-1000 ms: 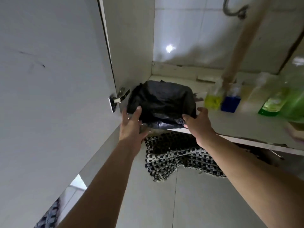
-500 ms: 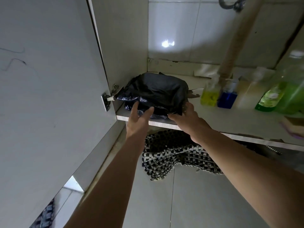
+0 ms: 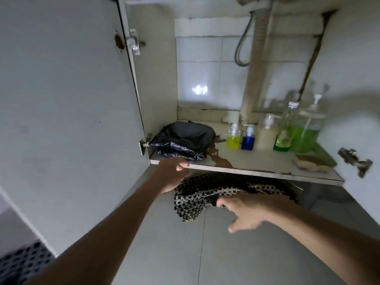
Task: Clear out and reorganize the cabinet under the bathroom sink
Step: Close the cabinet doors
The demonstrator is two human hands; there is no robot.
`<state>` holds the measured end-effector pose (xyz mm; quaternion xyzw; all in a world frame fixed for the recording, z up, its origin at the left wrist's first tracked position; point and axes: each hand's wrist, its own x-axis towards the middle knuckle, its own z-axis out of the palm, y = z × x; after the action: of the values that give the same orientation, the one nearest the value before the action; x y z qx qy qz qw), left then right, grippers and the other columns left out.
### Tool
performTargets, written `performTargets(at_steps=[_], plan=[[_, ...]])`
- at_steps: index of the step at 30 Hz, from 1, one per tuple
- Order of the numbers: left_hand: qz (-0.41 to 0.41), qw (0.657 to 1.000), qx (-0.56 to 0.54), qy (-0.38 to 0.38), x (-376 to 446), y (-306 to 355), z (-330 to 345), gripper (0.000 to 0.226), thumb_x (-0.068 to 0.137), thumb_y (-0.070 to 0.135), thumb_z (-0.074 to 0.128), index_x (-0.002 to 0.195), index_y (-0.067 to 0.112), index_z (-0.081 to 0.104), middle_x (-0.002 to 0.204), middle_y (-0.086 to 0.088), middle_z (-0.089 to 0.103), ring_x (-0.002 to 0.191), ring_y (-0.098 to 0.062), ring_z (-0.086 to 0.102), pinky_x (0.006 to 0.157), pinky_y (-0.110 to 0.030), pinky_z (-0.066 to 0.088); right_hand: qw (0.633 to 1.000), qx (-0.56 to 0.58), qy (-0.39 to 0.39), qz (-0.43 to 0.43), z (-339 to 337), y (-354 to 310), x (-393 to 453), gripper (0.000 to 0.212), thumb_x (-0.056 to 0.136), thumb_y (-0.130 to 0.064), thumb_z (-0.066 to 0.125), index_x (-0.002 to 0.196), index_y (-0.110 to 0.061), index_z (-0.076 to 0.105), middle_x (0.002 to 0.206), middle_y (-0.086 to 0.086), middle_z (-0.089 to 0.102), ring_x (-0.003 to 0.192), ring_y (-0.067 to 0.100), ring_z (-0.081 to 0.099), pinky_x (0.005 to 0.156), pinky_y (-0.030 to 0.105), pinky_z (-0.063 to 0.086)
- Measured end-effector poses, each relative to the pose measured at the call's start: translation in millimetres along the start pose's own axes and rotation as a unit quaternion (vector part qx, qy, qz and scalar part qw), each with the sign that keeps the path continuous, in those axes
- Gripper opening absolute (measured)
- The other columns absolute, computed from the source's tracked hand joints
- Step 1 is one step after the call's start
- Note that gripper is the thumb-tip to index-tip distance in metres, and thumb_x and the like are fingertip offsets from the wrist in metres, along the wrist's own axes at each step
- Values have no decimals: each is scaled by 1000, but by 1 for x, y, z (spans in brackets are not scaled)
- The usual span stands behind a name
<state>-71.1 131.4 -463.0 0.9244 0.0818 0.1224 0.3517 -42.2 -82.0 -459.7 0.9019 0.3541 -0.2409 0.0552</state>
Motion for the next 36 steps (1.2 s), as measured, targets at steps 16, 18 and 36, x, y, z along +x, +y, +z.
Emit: performTargets(at_steps=[16,18,36], plan=[[142,825,-25,547,-160,116,-236,34,82,13,68,115,5,60,106,-10,62,82,-14,55,75,-27,47,925,-150,320,-135,-153,-129,-235,36,92,-37,55,124,-22,48,119,2,58,98,18,62,86,37,53],[88,774,-25,627,-176,95,-252,58,80,14,69,130,-2,43,127,-21,47,100,-21,49,89,-33,43,893,-133,400,-158,-157,-146,-238,35,93,-38,54,124,-23,48,122,0,56,102,17,59,85,33,49],[4,935,-40,353,-168,21,-165,65,95,25,56,151,23,22,130,-1,60,102,-9,63,72,-19,52,874,49,436,-208,-148,-215,-150,51,97,-38,45,136,-7,35,114,9,58,107,23,56,87,35,48]])
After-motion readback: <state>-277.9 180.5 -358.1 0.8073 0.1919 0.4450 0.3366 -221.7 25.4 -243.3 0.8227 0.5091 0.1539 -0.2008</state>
